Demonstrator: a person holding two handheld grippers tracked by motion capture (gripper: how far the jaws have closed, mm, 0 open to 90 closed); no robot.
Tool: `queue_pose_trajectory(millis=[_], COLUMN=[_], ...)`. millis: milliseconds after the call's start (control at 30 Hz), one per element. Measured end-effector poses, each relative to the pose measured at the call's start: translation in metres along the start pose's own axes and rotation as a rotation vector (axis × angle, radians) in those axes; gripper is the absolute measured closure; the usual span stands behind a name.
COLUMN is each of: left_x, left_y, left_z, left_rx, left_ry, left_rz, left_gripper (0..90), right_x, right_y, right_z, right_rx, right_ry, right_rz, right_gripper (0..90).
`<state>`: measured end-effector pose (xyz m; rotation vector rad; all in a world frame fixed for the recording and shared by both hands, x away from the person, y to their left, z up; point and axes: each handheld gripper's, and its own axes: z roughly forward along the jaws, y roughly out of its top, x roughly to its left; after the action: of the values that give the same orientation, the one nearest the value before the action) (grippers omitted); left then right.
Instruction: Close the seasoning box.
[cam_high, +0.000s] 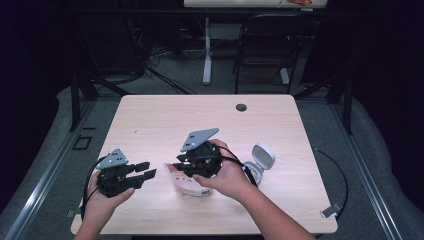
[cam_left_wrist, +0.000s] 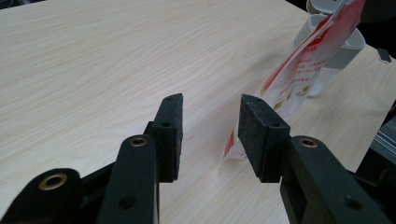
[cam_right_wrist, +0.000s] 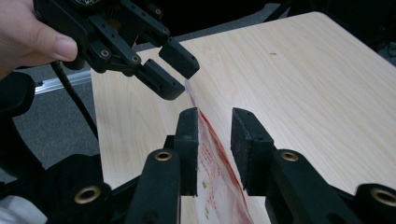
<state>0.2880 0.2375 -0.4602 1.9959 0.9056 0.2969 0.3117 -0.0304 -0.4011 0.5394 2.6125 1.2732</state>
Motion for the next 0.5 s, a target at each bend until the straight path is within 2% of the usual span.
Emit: queue_pose_trajectory(millis=[333,500], left_x=[0.000,0.000], left_y=[0.000,0.000], left_z=[0.000,0.000], left_rx=[-0.001,0.000], left_ry=[-0.002,-0.002], left_rz=[-0.002,-0.003], left_gripper=[60.4,60.4], right_x=[0.000,0.000], right_y=[-0.001,-0.001], right_z=[0.011,0.014], right_rx=[0.075,0.080], right_ry=[-0.005,-0.003], right_rz=[-0.020,-0.012], right_gripper=[73.4,73.6])
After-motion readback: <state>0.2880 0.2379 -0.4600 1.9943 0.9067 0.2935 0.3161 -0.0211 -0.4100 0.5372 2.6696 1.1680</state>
